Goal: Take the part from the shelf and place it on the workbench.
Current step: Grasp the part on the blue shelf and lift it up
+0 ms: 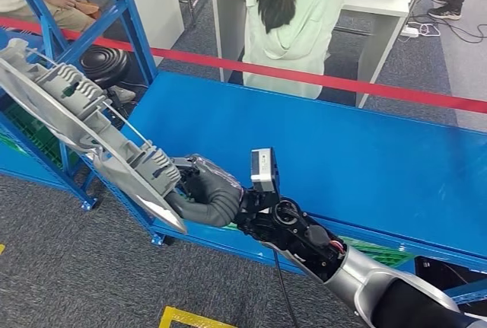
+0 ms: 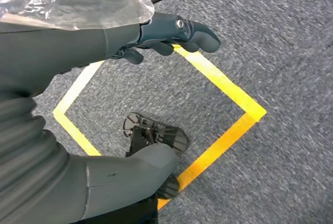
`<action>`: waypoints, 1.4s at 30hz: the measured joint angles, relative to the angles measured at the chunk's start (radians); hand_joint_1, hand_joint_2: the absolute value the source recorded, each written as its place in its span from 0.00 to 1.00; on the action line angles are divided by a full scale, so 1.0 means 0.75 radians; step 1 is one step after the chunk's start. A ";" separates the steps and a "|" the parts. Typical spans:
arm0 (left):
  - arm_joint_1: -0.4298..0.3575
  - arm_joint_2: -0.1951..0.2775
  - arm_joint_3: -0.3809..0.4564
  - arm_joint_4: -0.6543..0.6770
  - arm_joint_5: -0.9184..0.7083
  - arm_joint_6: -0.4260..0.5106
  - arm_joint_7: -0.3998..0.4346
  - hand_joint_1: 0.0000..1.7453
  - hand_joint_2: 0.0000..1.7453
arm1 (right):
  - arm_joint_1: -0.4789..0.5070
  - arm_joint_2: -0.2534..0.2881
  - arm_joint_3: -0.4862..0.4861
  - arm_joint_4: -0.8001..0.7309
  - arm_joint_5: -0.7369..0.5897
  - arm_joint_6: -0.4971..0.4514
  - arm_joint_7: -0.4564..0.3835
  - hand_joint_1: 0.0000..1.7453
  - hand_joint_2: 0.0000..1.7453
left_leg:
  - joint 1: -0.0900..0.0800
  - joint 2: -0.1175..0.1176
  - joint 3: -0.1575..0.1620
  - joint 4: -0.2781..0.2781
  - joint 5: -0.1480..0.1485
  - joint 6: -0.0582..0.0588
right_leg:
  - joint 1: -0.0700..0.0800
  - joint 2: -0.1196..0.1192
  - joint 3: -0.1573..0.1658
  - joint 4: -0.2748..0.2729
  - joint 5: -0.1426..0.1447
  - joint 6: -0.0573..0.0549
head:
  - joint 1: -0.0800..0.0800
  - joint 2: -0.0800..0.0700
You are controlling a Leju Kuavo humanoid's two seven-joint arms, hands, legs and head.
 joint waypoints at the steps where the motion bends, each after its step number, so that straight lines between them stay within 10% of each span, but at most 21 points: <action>1: 0.003 0.000 0.000 0.000 0.004 0.002 0.000 0.00 1.00 | 0.000 0.002 0.000 0.001 -0.007 0.009 0.000 1.00 1.00 | 0.001 0.000 0.001 -0.003 0.001 0.004 | 0.001 0.000 0.001 -0.002 0.000 0.004 | 0.000 0.000; 4: 0.011 -0.002 0.000 0.000 0.010 0.008 -0.002 0.00 1.00 | 0.000 0.009 0.002 0.000 -0.022 0.028 -0.002 1.00 1.00 | 0.014 0.001 0.016 -0.025 0.013 0.017 | 0.001 -0.003 -0.024 0.071 -0.053 0.015 | 0.006 0.000; 7: 0.016 -0.002 0.000 0.001 0.011 0.009 -0.004 0.00 1.00 | 0.004 0.009 0.004 0.000 -0.028 0.033 -0.006 1.00 1.00 | 0.019 -0.003 0.022 -0.031 0.015 0.023 | -0.004 -0.004 -0.141 0.343 -0.190 0.025 | 0.021 0.000; 9: 0.020 -0.002 0.000 0.001 0.011 0.009 -0.004 0.00 1.00 | 0.009 0.009 0.007 0.000 -0.029 0.033 -0.007 1.00 1.00 | 0.021 -0.010 0.022 -0.029 0.013 0.020 | -0.010 -0.004 -0.166 0.408 -0.200 0.031 | 0.027 0.000; 14: 0.022 -0.001 0.000 0.003 0.011 0.009 -0.004 0.00 1.00 | 0.008 0.012 0.011 0.000 -0.029 0.032 -0.007 1.00 1.00 | 0.030 -0.039 0.020 -0.007 -0.001 -0.021 | -0.016 0.017 0.033 0.035 -0.052 0.020 | 0.035 0.000; 19: 0.023 -0.001 0.000 0.004 0.011 0.009 -0.011 0.00 1.00 | 0.007 0.019 0.011 0.000 -0.033 0.046 -0.012 1.00 1.00 | 0.041 -0.031 -0.003 0.040 -0.034 -0.062 | -0.008 0.000 0.042 0.007 -0.039 -0.036 | 0.015 0.000; 22: 0.017 0.001 0.000 0.004 0.009 0.009 -0.013 0.00 1.00 | 0.010 0.024 0.011 -0.001 -0.031 0.049 -0.017 1.00 1.00 | 0.040 -0.009 -0.130 0.309 -0.168 -0.070 | -0.004 -0.022 0.038 0.003 -0.035 -0.050 | -0.008 0.000; 24: 0.017 0.001 0.000 0.004 0.008 0.009 -0.013 0.00 1.00 | 0.016 0.025 0.011 -0.001 -0.030 0.050 -0.018 1.00 1.00 | 0.040 -0.006 -0.175 0.400 -0.187 -0.071 | 0.000 -0.039 0.037 0.004 -0.036 -0.052 | -0.012 0.000; 30: 0.003 0.002 0.000 0.005 0.007 0.009 -0.012 0.00 1.00 | 0.021 0.034 0.010 -0.006 -0.030 0.062 -0.018 1.00 1.00 | 0.019 0.092 0.027 0.003 -0.020 -0.034 | 0.012 -0.106 0.037 0.014 -0.044 -0.029 | -0.012 0.000; 34: 0.005 0.002 0.000 0.006 0.009 0.010 -0.013 0.00 1.00 | 0.021 0.043 0.009 -0.010 -0.030 0.075 -0.020 1.00 1.00 | 0.023 0.031 0.021 -0.010 -0.005 -0.005 | 0.007 -0.110 0.028 0.052 -0.078 0.003 | -0.005 0.000; 38: 0.007 0.001 0.000 0.006 0.010 0.015 -0.016 0.00 1.00 | 0.029 0.046 0.003 -0.012 -0.030 0.076 -0.024 1.00 1.00 | 0.027 -0.024 0.021 -0.013 0.001 0.008 | 0.001 -0.022 -0.124 0.393 -0.239 0.019 | 0.018 0.000; 40: 0.008 0.001 0.000 0.006 0.012 0.020 -0.016 0.00 1.00 | 0.035 0.046 0.000 -0.011 -0.030 0.076 -0.024 1.00 1.00 | 0.026 -0.061 0.022 -0.011 0.000 0.008 | 0.001 -0.014 -0.142 0.418 -0.218 0.018 | 0.025 0.000; 42: 0.010 -0.001 0.000 0.006 0.015 0.023 -0.016 0.00 1.00 | 0.035 0.046 -0.001 -0.011 -0.030 0.076 -0.024 1.00 1.00 | 0.028 -0.099 0.023 -0.008 -0.002 0.003 | 0.000 0.013 -0.068 0.247 -0.117 0.011 | 0.033 0.000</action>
